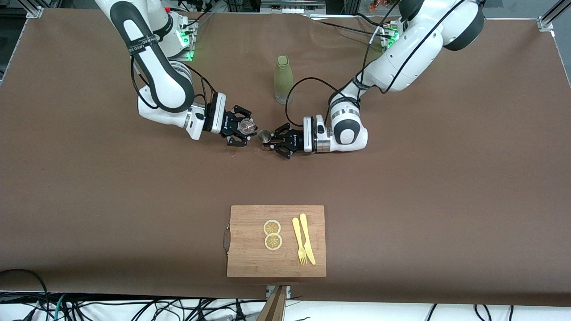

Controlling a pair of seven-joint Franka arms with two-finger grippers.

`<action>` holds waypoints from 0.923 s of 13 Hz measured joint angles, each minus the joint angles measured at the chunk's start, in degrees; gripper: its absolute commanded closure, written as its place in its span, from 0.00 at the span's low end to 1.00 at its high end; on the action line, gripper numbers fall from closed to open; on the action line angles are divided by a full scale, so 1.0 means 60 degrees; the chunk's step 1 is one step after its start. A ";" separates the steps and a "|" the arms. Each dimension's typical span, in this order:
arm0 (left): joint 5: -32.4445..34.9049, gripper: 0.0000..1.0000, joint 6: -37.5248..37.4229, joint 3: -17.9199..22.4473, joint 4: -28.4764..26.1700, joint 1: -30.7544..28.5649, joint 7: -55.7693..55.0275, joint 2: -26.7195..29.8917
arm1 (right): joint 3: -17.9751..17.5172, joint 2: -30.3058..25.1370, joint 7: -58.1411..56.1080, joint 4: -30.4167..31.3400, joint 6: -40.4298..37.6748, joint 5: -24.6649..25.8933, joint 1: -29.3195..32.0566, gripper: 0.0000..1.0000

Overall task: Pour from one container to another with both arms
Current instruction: 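Tilt the beaker with the right gripper, pouring liquid into the jigger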

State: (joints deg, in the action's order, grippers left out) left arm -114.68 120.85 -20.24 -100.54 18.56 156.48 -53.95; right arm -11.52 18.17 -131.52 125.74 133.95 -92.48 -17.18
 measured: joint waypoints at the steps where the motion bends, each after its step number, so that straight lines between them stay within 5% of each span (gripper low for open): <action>1: -0.0027 1.00 0.0026 0.0000 0.0018 0.0044 0.0000 -0.0001 | -0.0002 0.0000 0.0000 0.0001 0.0064 0.0000 -0.0041 0.78; 12: -0.0031 1.00 0.0120 0.0000 0.0139 0.0081 0.0015 -0.0047 | -0.0042 -0.0021 0.0075 -0.0060 0.1302 0.0469 -0.0588 0.80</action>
State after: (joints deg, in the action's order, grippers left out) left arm -114.87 121.57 -20.23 -99.71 19.05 156.57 -54.23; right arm -11.78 18.04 -131.07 125.38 141.77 -89.67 -20.71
